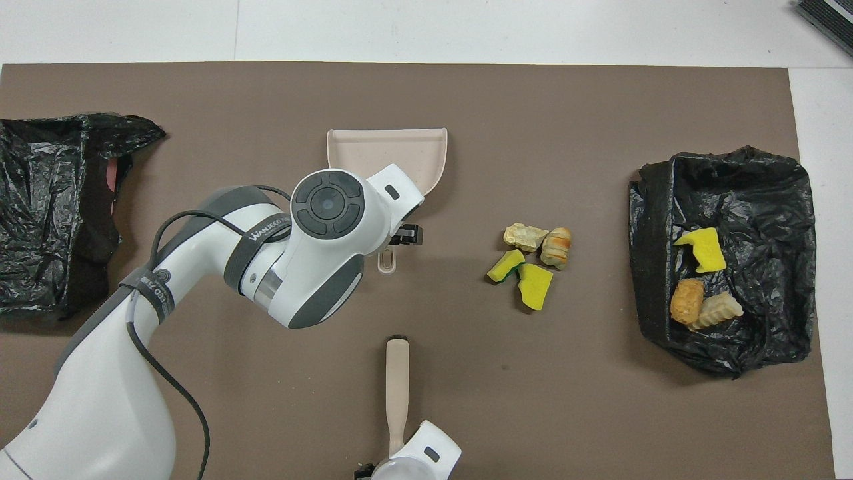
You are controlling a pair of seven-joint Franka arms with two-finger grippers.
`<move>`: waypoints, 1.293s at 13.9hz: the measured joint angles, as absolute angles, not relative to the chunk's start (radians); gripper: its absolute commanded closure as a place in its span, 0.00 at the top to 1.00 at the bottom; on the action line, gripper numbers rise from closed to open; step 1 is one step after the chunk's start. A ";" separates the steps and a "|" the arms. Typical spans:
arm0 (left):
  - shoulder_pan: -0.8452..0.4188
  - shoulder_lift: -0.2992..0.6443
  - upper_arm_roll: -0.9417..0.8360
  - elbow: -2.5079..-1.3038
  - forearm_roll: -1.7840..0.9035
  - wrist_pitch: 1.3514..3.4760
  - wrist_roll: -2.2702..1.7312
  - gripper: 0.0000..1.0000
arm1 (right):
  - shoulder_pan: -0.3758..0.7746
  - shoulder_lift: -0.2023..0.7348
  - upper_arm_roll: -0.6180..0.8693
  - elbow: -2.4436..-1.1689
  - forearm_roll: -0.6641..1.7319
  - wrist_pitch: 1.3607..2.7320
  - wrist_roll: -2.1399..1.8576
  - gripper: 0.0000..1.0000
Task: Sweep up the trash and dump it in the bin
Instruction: 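Grasp the dustpan handle with the left gripper while the right gripper grasps the brush, then drag the dustpan with the left gripper toward the remaining sponge and cork pile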
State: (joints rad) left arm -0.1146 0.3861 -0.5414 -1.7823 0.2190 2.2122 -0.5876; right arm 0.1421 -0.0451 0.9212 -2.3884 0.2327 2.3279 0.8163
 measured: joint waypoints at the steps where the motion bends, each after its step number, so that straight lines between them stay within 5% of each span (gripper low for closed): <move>1: -0.115 0.393 -0.544 -1.787 0.219 2.222 -0.596 0.89 | 0.142 -0.041 0.921 -2.384 0.233 2.329 0.812 0.00; 4: -0.116 0.406 -0.545 -1.787 0.219 2.228 -0.602 0.52 | 0.139 -0.034 0.920 -2.373 0.233 2.329 0.801 0.00; 6: -0.114 0.406 -0.544 -1.787 0.219 2.229 -0.603 0.15 | 0.136 -0.033 0.912 -2.354 0.233 2.297 0.786 0.00; 7: -0.113 0.406 -0.543 -1.787 0.219 2.230 -0.603 0.09 | 0.135 -0.037 0.904 -2.341 0.233 2.263 0.775 0.00; 14: -0.108 0.394 -0.542 -1.782 0.290 2.180 -0.472 0.00 | 0.117 -0.277 0.663 -2.314 0.232 1.896 0.531 0.00; 18: -0.065 0.316 -0.537 -1.777 0.291 2.046 -0.136 0.00 | 0.092 -0.326 0.493 -2.322 0.134 1.844 0.372 0.00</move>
